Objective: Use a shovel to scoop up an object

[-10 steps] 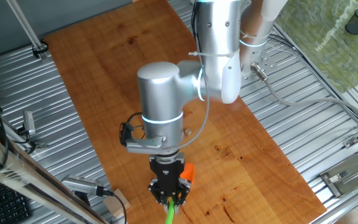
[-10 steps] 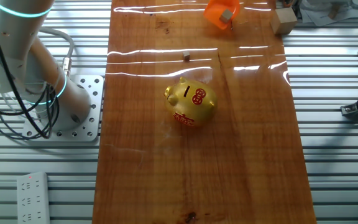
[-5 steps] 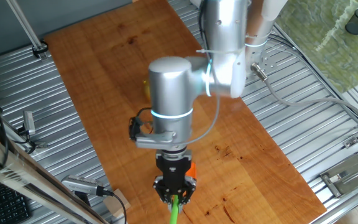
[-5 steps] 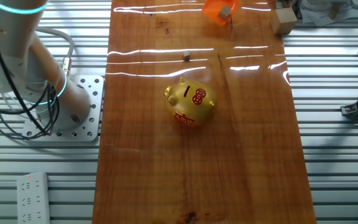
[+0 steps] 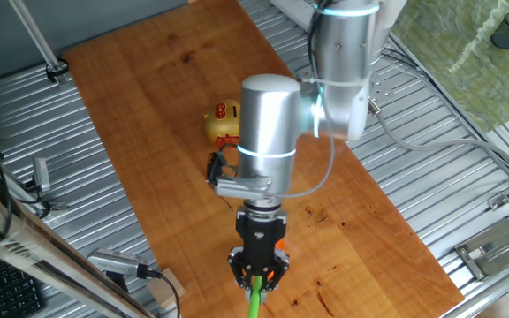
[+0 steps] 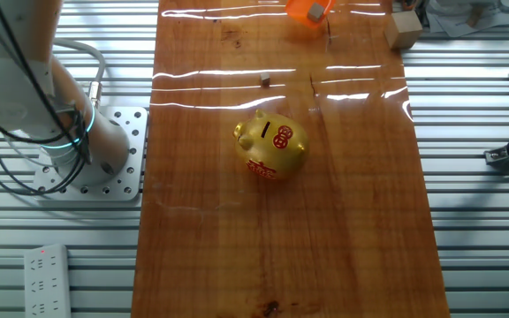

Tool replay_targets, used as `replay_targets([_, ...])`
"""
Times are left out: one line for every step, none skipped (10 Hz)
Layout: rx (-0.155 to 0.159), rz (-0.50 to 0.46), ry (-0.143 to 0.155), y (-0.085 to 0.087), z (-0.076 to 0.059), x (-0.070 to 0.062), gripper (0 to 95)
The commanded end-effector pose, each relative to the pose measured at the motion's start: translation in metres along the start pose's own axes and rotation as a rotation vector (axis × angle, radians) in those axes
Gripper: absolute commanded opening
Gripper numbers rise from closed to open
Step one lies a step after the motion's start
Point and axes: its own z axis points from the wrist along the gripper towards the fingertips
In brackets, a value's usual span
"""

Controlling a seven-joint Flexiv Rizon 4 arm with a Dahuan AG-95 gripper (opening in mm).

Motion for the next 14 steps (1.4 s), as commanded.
replay_targets([-0.011, 0.025, -0.051, 0.005, -0.004, -0.003, 0.0])
replay_targets([-0.011, 0.035, -0.06, 0.007, -0.006, -0.004, 0.0])
replay_targets([-0.006, 0.039, -0.065, 0.009, -0.007, -0.005, 0.0])
replay_targets([-0.004, 0.041, -0.064, 0.009, -0.007, -0.005, 0.0])
replay_targets([-0.004, 0.041, -0.059, 0.01, -0.007, -0.005, 0.0])
replay_targets([-0.006, 0.041, -0.048, 0.01, -0.007, -0.005, 0.0])
replay_targets([-0.007, 0.04, -0.04, 0.01, -0.007, -0.005, 0.0])
replay_targets([-0.012, 0.029, 0.015, 0.01, -0.007, -0.005, 0.0])
replay_targets([-0.009, 0.004, 0.085, 0.009, -0.007, -0.005, 0.0])
replay_targets([-0.008, -0.017, 0.14, 0.008, -0.006, -0.004, 0.0])
replay_targets([-0.013, -0.032, 0.193, 0.005, -0.005, -0.003, 0.0])
replay_targets([-0.021, -0.047, 0.224, 0.001, -0.003, 0.001, 0.0])
replay_targets([-0.024, -0.053, 0.235, 0.0, -0.002, 0.002, 0.0])
replay_targets([-0.032, -0.068, 0.277, -0.002, -0.003, 0.008, 0.0])
